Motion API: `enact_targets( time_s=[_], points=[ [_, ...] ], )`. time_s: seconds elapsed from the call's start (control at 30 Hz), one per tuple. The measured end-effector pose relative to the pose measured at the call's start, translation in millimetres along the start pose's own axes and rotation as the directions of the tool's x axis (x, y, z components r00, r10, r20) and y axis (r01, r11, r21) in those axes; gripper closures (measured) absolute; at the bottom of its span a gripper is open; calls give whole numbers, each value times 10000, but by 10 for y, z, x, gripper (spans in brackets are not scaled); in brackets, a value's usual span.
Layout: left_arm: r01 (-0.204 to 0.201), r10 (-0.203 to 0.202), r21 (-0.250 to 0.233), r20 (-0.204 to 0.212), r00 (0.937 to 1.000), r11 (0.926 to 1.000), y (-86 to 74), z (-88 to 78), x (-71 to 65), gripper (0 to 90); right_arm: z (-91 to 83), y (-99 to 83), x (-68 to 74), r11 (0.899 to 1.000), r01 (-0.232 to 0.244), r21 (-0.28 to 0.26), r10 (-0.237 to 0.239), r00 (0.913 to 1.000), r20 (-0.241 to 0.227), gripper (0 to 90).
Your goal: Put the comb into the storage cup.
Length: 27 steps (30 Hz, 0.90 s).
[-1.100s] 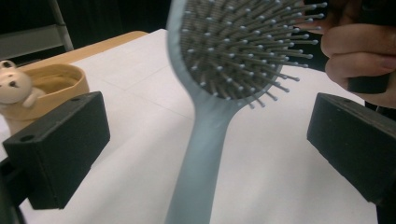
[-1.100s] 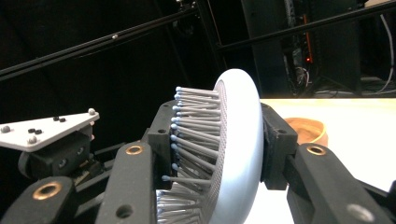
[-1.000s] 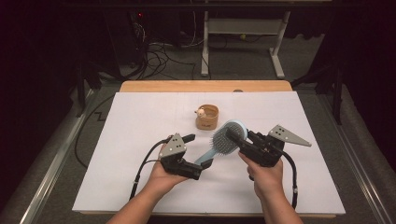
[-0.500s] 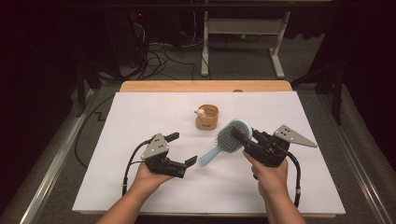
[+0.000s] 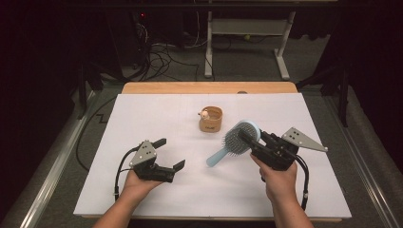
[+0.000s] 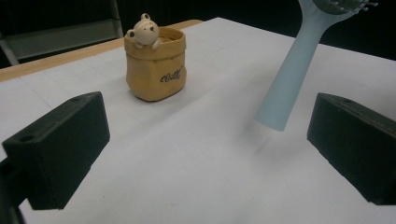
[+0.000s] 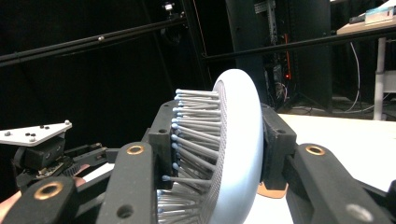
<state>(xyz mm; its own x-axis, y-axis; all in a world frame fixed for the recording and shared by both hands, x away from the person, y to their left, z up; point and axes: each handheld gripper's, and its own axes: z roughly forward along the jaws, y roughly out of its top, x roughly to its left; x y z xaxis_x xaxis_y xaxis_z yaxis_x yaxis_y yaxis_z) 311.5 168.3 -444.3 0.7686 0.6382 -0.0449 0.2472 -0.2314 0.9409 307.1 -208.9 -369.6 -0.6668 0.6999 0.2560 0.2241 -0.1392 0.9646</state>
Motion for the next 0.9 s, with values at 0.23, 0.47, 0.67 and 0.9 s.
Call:
enact_targets(
  time_s=[0.23,0.47,0.67,0.9],
  points=[
    [88,-81,252,-257,9996,9996,-68,-10,32,0,-39,17,-21,9998,209,-24,-208,9997,156,585],
    [241,-232,176,-522,9984,9996,-78,-24,72,0,-67,32,-47,9991,422,-88,-419,9987,277,585],
    [127,-118,140,-660,9977,9998,-100,-29,77,0,-98,50,-49,9976,683,-122,-677,9967,437,584],
    [168,-162,94,-664,9977,9998,-104,-40,86,0,-120,55,-57,9951,978,-115,-969,9932,642,584]
  ],
)
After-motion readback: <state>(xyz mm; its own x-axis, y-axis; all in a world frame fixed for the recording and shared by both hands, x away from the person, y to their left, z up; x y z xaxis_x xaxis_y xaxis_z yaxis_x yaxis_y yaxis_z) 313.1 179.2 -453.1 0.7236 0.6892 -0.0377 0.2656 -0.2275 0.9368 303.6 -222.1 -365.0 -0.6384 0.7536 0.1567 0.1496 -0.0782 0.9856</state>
